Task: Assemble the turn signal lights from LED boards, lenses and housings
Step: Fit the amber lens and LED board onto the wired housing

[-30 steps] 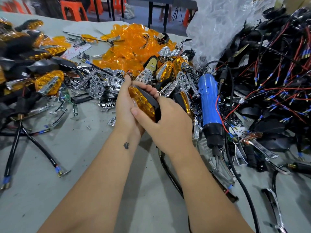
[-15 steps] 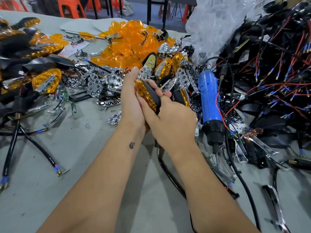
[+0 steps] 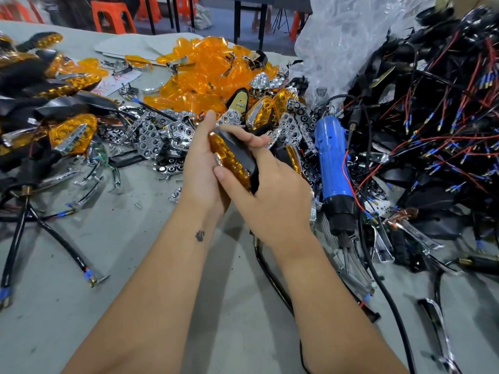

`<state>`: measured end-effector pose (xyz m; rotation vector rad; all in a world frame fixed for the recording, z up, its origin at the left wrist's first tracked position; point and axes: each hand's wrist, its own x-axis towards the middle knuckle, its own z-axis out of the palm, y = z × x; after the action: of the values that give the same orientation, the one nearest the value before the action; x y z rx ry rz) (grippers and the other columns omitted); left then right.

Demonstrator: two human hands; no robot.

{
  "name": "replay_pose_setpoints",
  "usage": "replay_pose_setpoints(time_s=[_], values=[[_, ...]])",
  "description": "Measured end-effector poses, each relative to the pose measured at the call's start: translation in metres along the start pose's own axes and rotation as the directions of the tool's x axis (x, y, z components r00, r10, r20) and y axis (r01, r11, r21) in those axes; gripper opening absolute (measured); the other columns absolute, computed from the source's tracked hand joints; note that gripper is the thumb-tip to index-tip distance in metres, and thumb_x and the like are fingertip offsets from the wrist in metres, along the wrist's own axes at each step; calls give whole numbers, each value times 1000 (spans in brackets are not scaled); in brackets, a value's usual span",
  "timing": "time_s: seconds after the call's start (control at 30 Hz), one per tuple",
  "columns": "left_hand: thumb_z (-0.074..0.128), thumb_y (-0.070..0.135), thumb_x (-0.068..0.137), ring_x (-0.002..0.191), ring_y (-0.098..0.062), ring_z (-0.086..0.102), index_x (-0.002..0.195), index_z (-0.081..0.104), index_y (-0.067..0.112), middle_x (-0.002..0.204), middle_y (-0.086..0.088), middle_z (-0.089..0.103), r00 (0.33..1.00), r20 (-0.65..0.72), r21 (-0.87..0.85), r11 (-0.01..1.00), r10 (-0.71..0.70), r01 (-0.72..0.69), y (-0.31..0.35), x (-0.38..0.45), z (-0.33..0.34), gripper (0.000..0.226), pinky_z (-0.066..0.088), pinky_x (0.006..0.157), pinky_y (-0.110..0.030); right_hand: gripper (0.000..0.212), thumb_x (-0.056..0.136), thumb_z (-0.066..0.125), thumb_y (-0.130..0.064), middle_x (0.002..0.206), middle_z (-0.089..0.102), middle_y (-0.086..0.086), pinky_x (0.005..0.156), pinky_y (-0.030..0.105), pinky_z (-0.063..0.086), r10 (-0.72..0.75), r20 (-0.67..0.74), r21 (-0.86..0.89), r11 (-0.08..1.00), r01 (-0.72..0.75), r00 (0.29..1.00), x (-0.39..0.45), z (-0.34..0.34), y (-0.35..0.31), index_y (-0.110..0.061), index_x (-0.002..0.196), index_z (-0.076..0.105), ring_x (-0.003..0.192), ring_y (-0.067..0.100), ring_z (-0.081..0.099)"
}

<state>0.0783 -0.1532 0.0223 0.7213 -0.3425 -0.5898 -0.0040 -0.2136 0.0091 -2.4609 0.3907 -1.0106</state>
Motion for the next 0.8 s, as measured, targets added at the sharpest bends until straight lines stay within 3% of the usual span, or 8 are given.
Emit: replay_pose_setpoints(time_s=[0.13, 0.23, 0.37, 0.47, 0.53, 0.6, 0.7, 0.8], values=[[36, 47, 103, 87, -27, 68, 63, 68, 13, 68, -8, 65, 999, 12, 125, 991, 44, -45, -1, 3, -1, 62, 57, 81, -33, 45, 87, 55, -59, 96, 70, -10, 82, 39, 54, 149, 176, 388, 898, -208, 973, 1, 2, 5, -25, 115, 64, 92, 8, 65], [28, 47, 103, 79, -28, 64, 78, 75, 12, 82, -16, 69, 994, 105, 149, 989, -31, 15, 3, 3, -5, 64, 55, 70, -33, 37, 91, 56, -52, 80, 69, -6, 67, 32, 55, 268, 337, 721, 544, -430, 903, 5, 2, 3, -19, 99, 69, 73, 10, 65], [33, 33, 102, 38, -17, 55, 114, 68, 6, 108, -22, 67, 974, 187, 203, 975, -129, 90, 5, -2, -9, 45, 42, 31, -19, 59, 100, 36, -61, 57, 57, 9, 42, 25, 43, 222, 643, 750, 12, -662, 733, 12, 1, 6, -8, 94, 61, 44, 19, 51], [35, 32, 102, 31, -11, 53, 125, 61, 9, 96, -3, 76, 962, 211, 188, 973, -175, 136, 2, -3, -11, 41, 41, 28, -19, 59, 102, 31, -61, 51, 51, 12, 39, 24, 40, 149, 708, 706, -122, -697, 691, 16, 0, 10, -9, 91, 57, 38, 22, 46], [44, 36, 97, 30, -11, 50, 115, 70, 15, 87, -5, 71, 969, 194, 205, 972, -153, 113, 1, -2, -12, 38, 40, 29, -19, 54, 101, 35, -60, 56, 56, 13, 41, 26, 44, 189, 708, 702, -83, -708, 680, 17, 0, 11, -13, 99, 62, 42, 23, 52], [50, 36, 93, 43, -12, 58, 104, 75, 20, 87, -6, 68, 984, 149, 227, 972, -101, 65, 0, -1, -11, 32, 47, 42, -23, 44, 102, 36, -57, 73, 69, 8, 49, 30, 50, 288, 630, 739, 64, -671, 721, 15, 1, 12, -27, 108, 68, 57, 21, 64], [63, 30, 81, 73, -14, 69, 99, 71, 12, 85, -3, 73, 999, 27, 192, 981, -17, 12, -1, 3, -7, 27, 56, 67, -29, 47, 91, 42, -68, 87, 73, -10, 73, 43, 57, 376, 366, 669, 530, -521, 851, 8, 4, 11, -31, 94, 71, 82, 10, 69], [73, 26, 72, 64, -18, 64, 87, 70, 12, 71, -5, 69, 996, -81, 225, 974, 30, -11, -2, 2, -5, 21, 57, 61, -28, 55, 77, 40, -80, 79, 63, -11, 68, 40, 51, 279, 182, 349, 878, -327, 943, 1, 4, 9, -27, 87, 54, 73, 7, 60]])
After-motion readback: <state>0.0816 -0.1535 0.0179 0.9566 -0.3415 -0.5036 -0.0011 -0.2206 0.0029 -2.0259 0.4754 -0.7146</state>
